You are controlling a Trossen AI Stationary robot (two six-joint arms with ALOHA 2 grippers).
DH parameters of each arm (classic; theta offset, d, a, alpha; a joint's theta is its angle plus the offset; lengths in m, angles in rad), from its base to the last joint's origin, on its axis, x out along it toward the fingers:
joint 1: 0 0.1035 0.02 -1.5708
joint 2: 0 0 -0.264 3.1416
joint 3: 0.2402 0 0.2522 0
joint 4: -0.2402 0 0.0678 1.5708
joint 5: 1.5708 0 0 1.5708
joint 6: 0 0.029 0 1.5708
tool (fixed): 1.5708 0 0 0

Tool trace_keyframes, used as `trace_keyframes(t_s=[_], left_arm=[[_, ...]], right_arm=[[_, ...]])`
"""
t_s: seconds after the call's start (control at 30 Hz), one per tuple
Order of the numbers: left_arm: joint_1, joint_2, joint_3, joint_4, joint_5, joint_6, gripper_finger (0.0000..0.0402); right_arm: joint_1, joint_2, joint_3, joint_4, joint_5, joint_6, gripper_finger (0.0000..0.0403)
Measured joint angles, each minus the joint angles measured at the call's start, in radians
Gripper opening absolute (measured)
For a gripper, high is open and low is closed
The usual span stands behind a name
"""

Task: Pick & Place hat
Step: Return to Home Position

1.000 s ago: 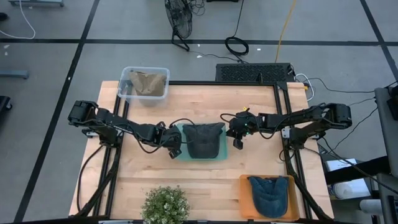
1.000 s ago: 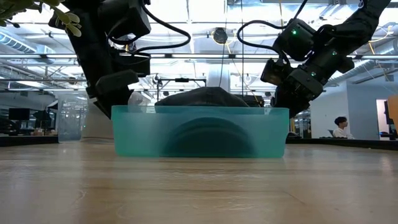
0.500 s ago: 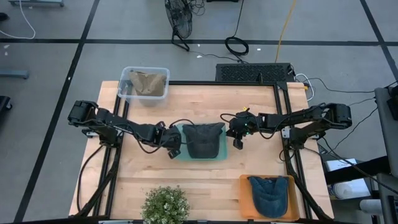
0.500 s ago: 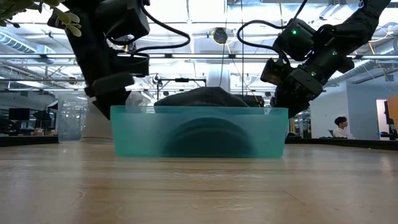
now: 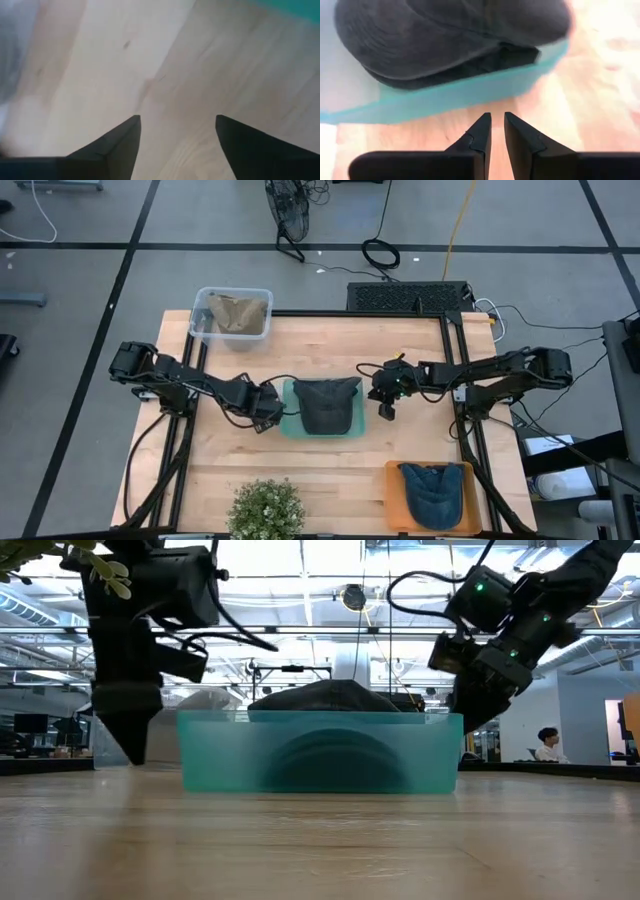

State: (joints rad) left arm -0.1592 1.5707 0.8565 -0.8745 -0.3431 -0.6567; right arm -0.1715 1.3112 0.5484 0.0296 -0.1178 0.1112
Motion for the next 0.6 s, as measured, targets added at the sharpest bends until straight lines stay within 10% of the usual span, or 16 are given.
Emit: trace_keyframes(t_s=[0.33,0.6], left_arm=[[-0.032,-0.014,0.183,-0.382,-0.155,-0.101,0.0238],[-0.157,-0.226,0.176,-0.306,-0.445,-0.094,0.0163]], right_arm=[[0.0,-0.259,0.0,-0.249,0.148,0.008,0.0045],[0.002,-0.53,-0.008,-0.281,0.148,0.064,0.0045]])
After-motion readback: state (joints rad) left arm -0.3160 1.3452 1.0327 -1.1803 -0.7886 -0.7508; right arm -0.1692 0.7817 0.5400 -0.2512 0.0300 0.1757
